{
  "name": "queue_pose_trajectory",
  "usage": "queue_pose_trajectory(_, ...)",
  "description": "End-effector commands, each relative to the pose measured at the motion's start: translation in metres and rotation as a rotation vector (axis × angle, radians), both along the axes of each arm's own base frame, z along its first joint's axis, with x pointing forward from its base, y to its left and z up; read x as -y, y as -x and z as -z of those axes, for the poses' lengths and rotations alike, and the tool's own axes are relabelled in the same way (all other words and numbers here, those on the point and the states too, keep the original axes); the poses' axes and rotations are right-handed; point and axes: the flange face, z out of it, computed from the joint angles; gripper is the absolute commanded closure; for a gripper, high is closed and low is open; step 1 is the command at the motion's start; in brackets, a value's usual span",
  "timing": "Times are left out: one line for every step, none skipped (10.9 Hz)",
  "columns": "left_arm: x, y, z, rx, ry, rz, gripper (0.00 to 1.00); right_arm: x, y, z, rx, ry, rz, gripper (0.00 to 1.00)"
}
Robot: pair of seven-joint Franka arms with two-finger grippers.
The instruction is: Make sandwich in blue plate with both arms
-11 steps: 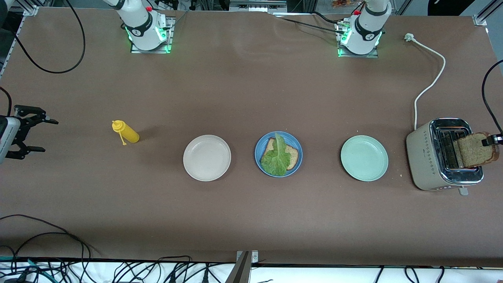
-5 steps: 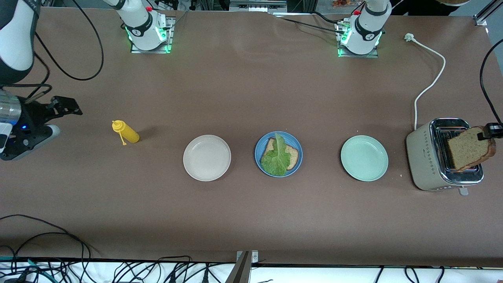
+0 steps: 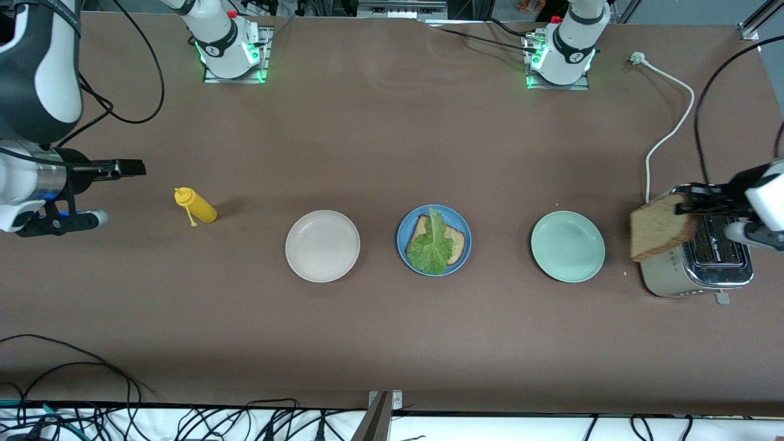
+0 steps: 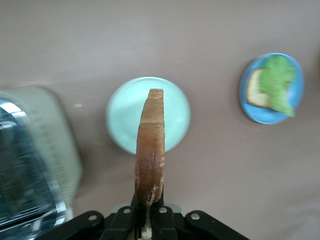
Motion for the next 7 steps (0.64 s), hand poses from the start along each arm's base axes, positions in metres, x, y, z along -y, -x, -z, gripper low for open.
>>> queue_pose_trajectory(0.079,-0.007,0.038,-0.09,0.131,0.095,1.0,-0.004,0.043,0.009,0.103,0.041,0.032,0.0)
queue_pose_trajectory(0.109,-0.008,0.053,-0.13,0.186,0.097,1.0,0.004,0.06,0.011,0.162,0.033,0.04,0.0)
queue_pose_trajectory(0.136,-0.011,0.075,-0.175,0.239,0.1,1.0,0.006,0.077,0.011,0.241,0.021,0.039,0.0)
queue_pose_trajectory(0.165,-0.012,0.098,-0.22,0.296,0.115,1.0,0.007,0.087,0.01,0.311,0.011,0.038,0.0)
queue_pose_trajectory(0.185,-0.016,0.118,-0.24,0.377,0.1,1.0,0.011,0.087,0.005,0.346,0.005,0.047,0.0)
queue_pose_trajectory(0.199,-0.025,0.142,-0.237,0.45,0.063,1.0,0.024,0.084,0.0,0.376,0.004,0.073,0.0)
queue_pose_trajectory(0.222,-0.029,0.158,-0.227,0.514,0.049,1.0,0.027,0.081,-0.002,0.407,0.001,0.078,0.0)
